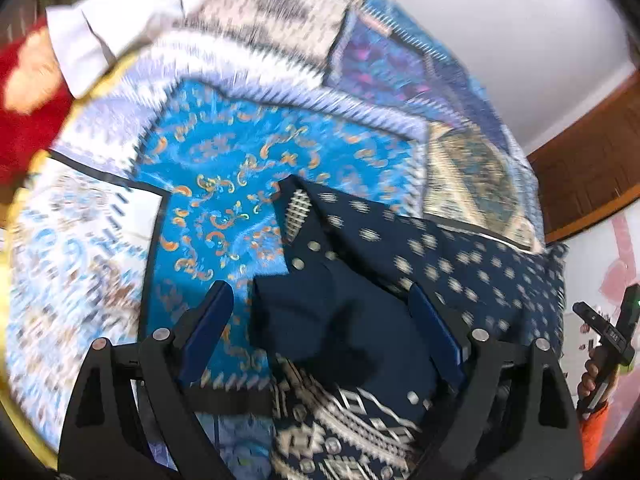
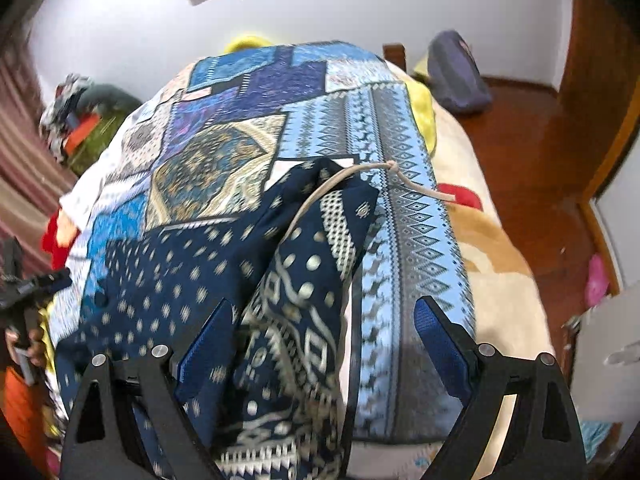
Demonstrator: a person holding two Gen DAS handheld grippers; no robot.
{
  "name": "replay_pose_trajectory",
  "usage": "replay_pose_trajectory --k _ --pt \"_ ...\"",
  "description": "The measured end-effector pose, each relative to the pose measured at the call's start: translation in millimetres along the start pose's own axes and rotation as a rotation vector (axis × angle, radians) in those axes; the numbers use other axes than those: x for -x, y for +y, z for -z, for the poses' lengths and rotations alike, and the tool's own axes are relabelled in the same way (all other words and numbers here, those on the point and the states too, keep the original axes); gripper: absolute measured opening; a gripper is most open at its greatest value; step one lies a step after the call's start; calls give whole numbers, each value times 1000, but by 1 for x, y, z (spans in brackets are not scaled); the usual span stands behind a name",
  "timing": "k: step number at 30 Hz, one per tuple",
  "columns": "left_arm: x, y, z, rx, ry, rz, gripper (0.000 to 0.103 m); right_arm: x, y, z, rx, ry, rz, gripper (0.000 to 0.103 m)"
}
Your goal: Fold large clothes
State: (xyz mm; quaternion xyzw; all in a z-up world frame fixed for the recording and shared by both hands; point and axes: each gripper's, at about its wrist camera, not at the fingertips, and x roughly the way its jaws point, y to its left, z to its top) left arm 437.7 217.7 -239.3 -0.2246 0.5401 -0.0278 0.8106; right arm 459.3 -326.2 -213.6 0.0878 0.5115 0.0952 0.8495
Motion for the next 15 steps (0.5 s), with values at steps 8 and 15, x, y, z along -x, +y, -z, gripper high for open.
replay_pose_trajectory --k 8,15 --pt "-80 11 -24 59 97 -2 81 -54 -3 -31 -96 41 -104 83" --pt "-74 -32 -26 -111 -2 -132 7 -83 24 -56 -51 73 -146 24"
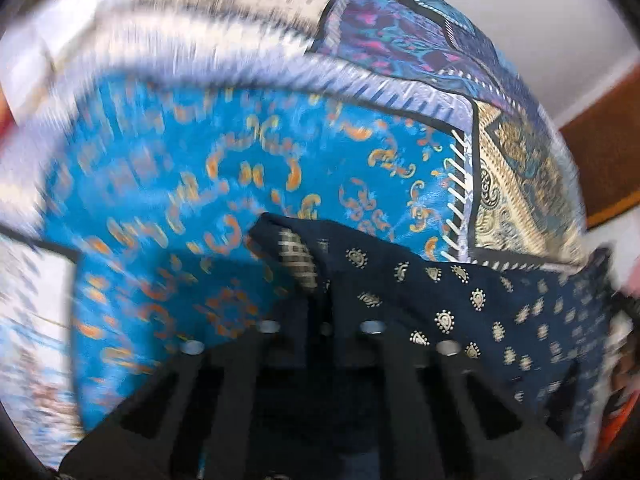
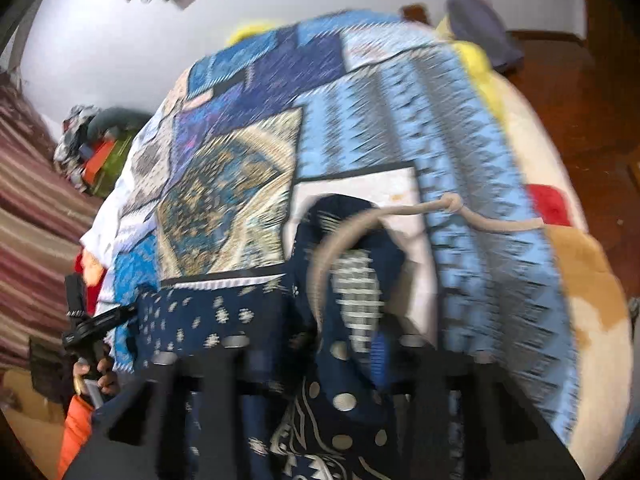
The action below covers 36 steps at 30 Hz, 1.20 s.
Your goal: Fold large clothes
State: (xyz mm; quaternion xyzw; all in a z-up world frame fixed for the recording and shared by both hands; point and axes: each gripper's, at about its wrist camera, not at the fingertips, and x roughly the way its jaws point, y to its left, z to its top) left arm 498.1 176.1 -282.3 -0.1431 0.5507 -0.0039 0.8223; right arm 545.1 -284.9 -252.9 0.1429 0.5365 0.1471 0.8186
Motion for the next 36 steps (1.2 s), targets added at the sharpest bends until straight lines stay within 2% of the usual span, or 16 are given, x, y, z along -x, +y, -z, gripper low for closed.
replay_pose_trajectory --k 2,9,11,15,20,21,22,23,24,25,29,33,36 --pt "21 -8 0 -57 -69 -74 6 -3 19 -4 82 -21 43 20" --pt "96 17 -18 -52 -234 -107 5 -19 80 -42 291 -73 104 16" --pt "100 23 -31 -54 -253 -132 5 -31 93 -59 305 -82 108 16" --pt "85 41 -52 -28 -223 -215 6 -57 113 -81 335 -110 162 17" --pt "39 65 -66 18 -143 -282 6 -89 129 -89 427 -120 341 18" --pt "29 68 -66 18 -126 -302 7 -94 131 -88 450 -121 385 21" --pt "17 71 -66 16 -105 -324 8 -96 131 -86 468 -136 429 36" --pt "11 72 -64 15 -93 -341 11 -97 132 -84 492 -169 500 64" --pt "2 75 -63 17 -79 -358 13 -95 130 -81 520 -217 575 77" --pt "-2 77 -62 22 -79 -356 15 -94 126 -81 534 -236 584 90" --pt "2 81 -59 42 -96 -327 18 -80 100 -91 424 -160 439 91" --pt "22 82 -51 22 -87 -311 28 -46 91 -88 365 -176 395 91" --pt "53 76 -40 5 -123 -285 33 -13 94 -78 344 -188 329 91"
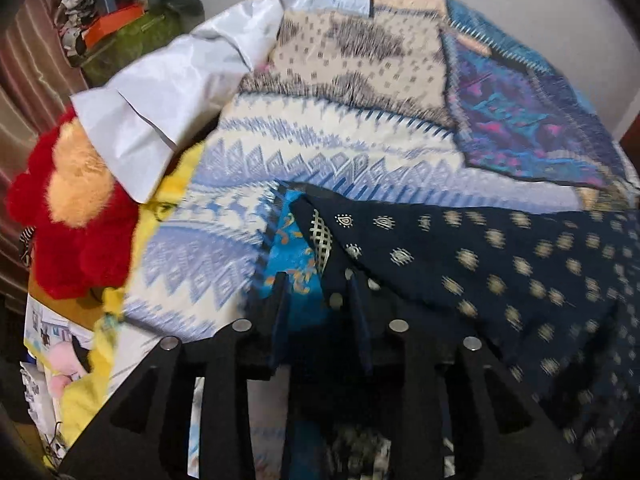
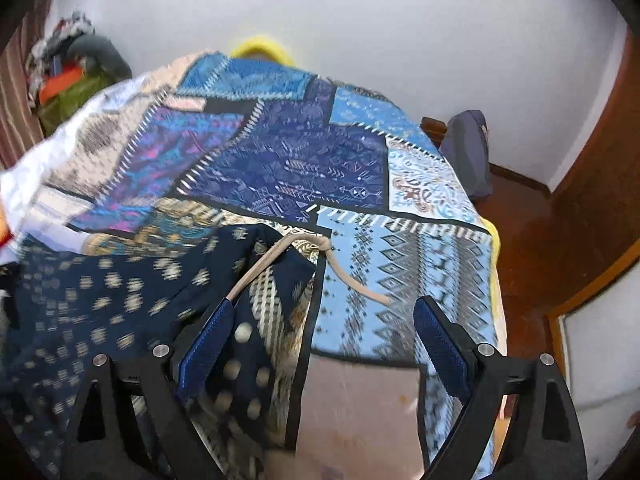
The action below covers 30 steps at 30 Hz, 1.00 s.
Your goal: Fold large clothes
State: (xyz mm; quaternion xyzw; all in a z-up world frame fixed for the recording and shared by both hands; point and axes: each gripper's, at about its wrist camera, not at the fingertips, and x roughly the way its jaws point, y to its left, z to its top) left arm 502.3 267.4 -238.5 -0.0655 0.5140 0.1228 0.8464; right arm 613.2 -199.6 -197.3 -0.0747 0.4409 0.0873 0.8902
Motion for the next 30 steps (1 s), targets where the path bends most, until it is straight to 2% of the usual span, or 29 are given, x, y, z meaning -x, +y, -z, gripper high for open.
replay_pose_trajectory --k 4,7,9,10,11,14,18,22,25,30 --pt "59 5 8 6 -83 27 49 51 2 6 -19 -28 -66 91" --pt "111 9 16 14 -156 56 57 95 12 13 -13 -64 -96 96" --pt "144 12 24 14 -192 77 68 123 18 21 -4 -91 -102 101" --pt "153 13 25 13 -206 81 79 136 21 26 -2 -103 -97 103" --pt "168 14 30 9 -227 81 85 146 23 29 -2 -108 -93 103" --pt "204 18 48 -7 -261 78 92 177 32 46 8 -111 -111 103" --pt "234 30 76 0 -246 132 92 212 41 78 32 -105 -155 103" --pt "245 39 110 -9 -205 145 93 229 46 114 52 -81 -192 103" --pt "240 39 137 -45 -136 144 93 229 51 150 63 -22 -224 103" --pt "212 37 186 -74 -21 170 93 210 58 207 78 94 -221 103"
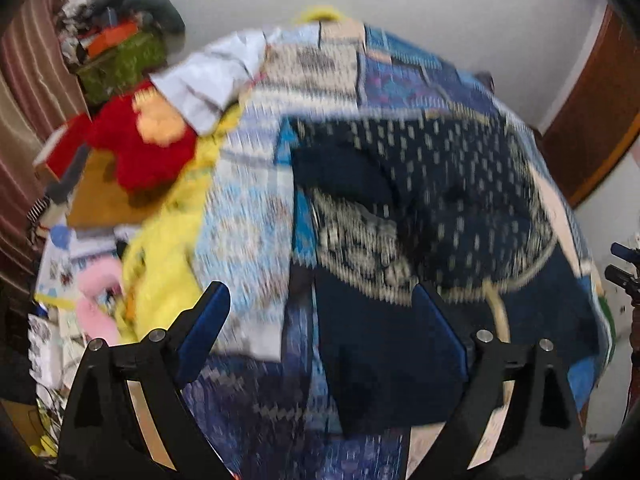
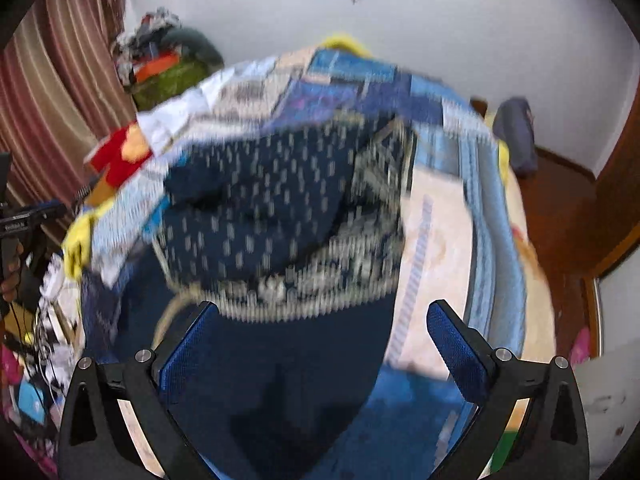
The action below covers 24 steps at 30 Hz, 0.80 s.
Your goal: Fold large clothes
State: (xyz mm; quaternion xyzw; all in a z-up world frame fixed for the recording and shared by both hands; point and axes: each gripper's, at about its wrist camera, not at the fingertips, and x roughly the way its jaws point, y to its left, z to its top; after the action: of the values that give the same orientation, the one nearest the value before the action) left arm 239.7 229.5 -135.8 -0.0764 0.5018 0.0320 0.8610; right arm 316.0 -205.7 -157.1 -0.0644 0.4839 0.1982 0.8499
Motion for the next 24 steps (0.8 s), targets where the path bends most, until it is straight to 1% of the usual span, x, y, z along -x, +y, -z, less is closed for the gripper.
replay_pose_trajectory --k 2,3,5,7,9,10,11,12,13,14,15,16,17,18,19,20,21,22,23,24 --pt "-18 -1 20 9 64 29 93 -11 2 20 -5 50 -17 103" --pt "-31 -3 35 16 110 59 93 -16 3 31 -16 70 -28 103" --pt "-52 -7 58 32 177 109 93 -22 4 47 -33 93 -42 103" --pt "-70 -9 78 58 230 151 93 -26 6 62 -42 113 -76 102" --pt "-90 -10 96 100 287 181 93 -29 8 72 -50 121 -111 97" --pt "-98 -10 103 114 309 191 93 -31 9 75 -59 126 -126 92" --pt "-106 -11 109 123 329 196 93 -33 9 78 -76 126 -130 90" --pt "-114 -12 114 132 345 198 93 -32 6 80 -107 110 -135 90" --pt "-121 -13 118 142 365 211 90 -32 5 82 -127 97 -137 85" --pt "-126 -14 121 148 379 229 84 -32 5 82 -138 89 -137 78" --pt "-132 -16 124 159 394 260 81 -31 6 82 -142 85 -141 75" --pt "-135 -17 126 174 399 281 76 -31 7 82 -147 79 -148 68" --pt "-136 -18 127 196 383 287 75 -31 8 82 -145 73 -156 61" --pt "-135 -19 127 202 367 292 71 -32 9 81 -138 67 -162 56" --pt "-132 -22 126 199 353 305 61 -32 11 80 -132 62 -164 47" --pt "-129 -25 124 189 341 310 48 -33 12 78 -132 59 -171 38" --pt "-125 -28 123 177 327 305 40 -33 13 76 -132 56 -183 33" --pt "-119 -34 120 155 307 287 24 -34 14 73 -129 55 -190 25" --pt "-115 -38 118 135 293 265 10 -34 14 70 -126 53 -198 20" --pt "-110 -43 115 110 277 240 10 -34 15 66 -120 45 -204 18"
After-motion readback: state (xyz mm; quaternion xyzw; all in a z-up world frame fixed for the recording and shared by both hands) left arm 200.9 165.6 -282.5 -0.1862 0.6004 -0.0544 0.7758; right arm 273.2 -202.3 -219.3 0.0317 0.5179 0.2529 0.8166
